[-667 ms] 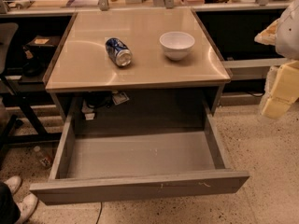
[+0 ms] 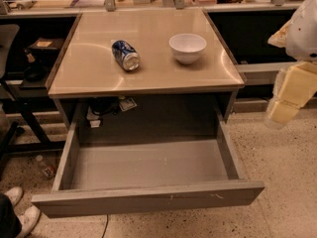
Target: Place pepsi can into top drawer
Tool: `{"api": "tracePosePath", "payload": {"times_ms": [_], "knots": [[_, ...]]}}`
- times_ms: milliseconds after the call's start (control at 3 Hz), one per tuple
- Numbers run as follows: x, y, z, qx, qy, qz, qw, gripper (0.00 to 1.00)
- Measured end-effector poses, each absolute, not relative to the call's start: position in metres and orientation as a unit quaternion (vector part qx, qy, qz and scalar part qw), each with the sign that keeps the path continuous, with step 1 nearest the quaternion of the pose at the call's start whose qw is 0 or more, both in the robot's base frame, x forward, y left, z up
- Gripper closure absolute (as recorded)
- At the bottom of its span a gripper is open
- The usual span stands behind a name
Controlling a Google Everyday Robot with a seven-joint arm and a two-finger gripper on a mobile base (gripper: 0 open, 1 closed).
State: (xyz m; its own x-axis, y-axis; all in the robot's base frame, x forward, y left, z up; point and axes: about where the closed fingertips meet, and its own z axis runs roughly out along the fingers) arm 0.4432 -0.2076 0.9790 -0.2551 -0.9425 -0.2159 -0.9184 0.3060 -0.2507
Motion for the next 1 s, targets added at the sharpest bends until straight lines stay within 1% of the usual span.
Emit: {"api": "tracePosePath", "payload": {"times_ms": [333, 1000], "knots": [[0.460, -0.175, 0.975, -0.574, 0.800, -0.007, 0.174, 0.00], [0.490, -0.117, 0.972, -0.600, 0.781, 0.036, 0.170, 0.00]]}}
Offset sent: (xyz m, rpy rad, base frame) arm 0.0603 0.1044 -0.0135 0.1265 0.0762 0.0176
